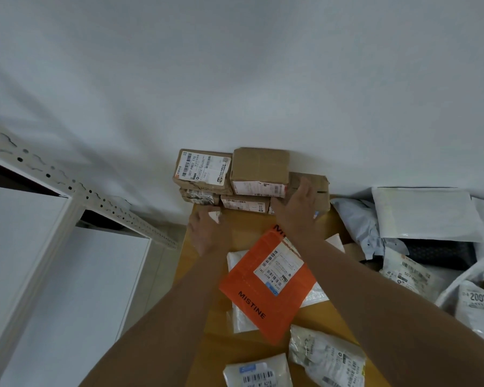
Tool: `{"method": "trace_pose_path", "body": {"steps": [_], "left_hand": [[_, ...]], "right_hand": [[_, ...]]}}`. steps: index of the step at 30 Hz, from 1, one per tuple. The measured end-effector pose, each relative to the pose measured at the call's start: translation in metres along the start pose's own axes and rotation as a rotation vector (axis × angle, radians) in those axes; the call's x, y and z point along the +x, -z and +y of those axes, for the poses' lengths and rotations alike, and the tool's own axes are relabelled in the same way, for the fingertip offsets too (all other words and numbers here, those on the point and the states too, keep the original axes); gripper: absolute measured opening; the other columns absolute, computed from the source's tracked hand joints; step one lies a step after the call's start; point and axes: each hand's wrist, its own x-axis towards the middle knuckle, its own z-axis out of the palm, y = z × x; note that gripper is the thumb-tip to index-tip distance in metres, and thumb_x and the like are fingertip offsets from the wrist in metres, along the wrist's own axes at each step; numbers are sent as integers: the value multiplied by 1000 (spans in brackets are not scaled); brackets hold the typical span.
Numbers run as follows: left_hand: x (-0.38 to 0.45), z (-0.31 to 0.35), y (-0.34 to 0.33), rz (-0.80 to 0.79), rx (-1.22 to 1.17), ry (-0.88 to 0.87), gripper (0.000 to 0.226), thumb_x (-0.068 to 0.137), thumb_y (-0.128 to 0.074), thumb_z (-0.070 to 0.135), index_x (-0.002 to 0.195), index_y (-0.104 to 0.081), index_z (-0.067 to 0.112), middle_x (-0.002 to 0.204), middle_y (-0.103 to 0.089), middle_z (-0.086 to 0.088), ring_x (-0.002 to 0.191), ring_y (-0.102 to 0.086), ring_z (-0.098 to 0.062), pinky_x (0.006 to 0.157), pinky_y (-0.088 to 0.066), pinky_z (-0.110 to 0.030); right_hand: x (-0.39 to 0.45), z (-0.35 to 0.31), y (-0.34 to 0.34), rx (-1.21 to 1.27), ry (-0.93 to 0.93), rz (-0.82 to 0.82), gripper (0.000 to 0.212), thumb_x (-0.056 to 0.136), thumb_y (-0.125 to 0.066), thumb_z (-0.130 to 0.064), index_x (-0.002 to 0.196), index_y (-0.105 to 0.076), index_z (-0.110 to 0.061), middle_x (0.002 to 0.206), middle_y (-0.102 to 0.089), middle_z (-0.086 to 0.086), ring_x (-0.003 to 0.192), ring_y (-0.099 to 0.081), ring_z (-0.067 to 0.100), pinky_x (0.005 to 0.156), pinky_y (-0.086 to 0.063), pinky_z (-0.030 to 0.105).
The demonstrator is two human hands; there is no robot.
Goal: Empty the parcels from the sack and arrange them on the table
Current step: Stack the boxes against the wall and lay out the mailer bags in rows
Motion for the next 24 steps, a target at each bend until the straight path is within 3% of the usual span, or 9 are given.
{"method": "trace_pose_path", "body": {"steps": [2, 4, 6, 8, 10, 13, 18, 21, 24], "left_hand": [[5, -25, -1, -87, 194, 73, 63, 89, -61, 39, 144, -36, 21, 152, -29, -12, 140, -25, -33, 115, -25, -48], [11, -42, 0, -180, 319, 90, 79, 86, -64, 46, 150, -23, 24, 157, -19, -13, 145, -15, -36, 117, -19, -52], [17, -50, 0, -233, 351, 96, 84, 85, -65, 41, 151, -14, 29, 155, -24, -16, 141, -23, -39, 113, -27, -54], [16, -49, -1, -261, 302, 133, 84, 87, -63, 33, 150, -8, 33, 147, -33, -17, 132, -38, -40, 101, -40, -54], [7, -48, -5, -270, 171, 169, 79, 86, -62, 35, 148, -13, 32, 142, -38, -14, 125, -45, -38, 91, -46, -48], [-16, -45, -6, -345, -279, 166, 68, 81, -64, 40, 136, -27, 27, 131, -53, -9, 109, -60, -26, 85, -56, -42], [-63, -34, 1, -356, -528, 126, 22, 100, -48, 30, 114, -44, 14, 100, -61, -4, 78, -60, -10, 58, -48, -20], [-82, -31, -1, -506, -667, 216, 40, 94, -43, 42, 92, -55, 4, 81, -61, -16, 62, -58, -19, 51, -46, -29], [-92, -19, -5, -601, -756, 345, 49, 96, -38, 45, 104, -70, 9, 91, -72, -16, 73, -64, -24, 58, -48, -30]], "right_hand": [[-18, 7, -2, -108, 2, 44, 69, 85, -68, -29, 140, -33, -5, 134, -44, 14, 123, -42, 27, 102, -26, 33], [-32, 14, -6, -121, 11, 38, 60, 84, -66, -24, 134, -39, -4, 126, -47, 14, 116, -43, 26, 105, -27, 35], [-43, 22, -12, -92, 29, 13, 54, 82, -63, -20, 129, -42, -4, 120, -47, 11, 110, -43, 24, 101, -40, 45], [-53, 30, -15, -76, 42, -26, 56, 83, -60, -20, 134, -39, -8, 124, -45, 5, 114, -41, 20, 103, -39, 41], [-61, 40, -15, -91, 70, -62, 47, 88, -57, -23, 132, -43, -13, 120, -47, -4, 113, -42, 15, 101, -37, 34], [-67, 51, -13, -96, 70, -173, 11, 93, -52, -31, 102, -54, -24, 95, -53, -12, 93, -55, 12, 86, -50, 36], [-68, 39, -1, 329, -209, -430, 31, 96, -45, -56, 94, -59, -28, 86, -69, 1, 79, -69, 16, 76, -57, 36], [-70, 35, 8, 442, -285, -517, 33, 97, -46, -55, 110, -56, -27, 96, -69, -1, 88, -69, 16, 77, -55, 34], [-69, 36, 20, 497, -295, -470, 33, 98, -49, -47, 119, -51, -23, 103, -67, 2, 91, -68, 19, 75, -57, 33]]}}
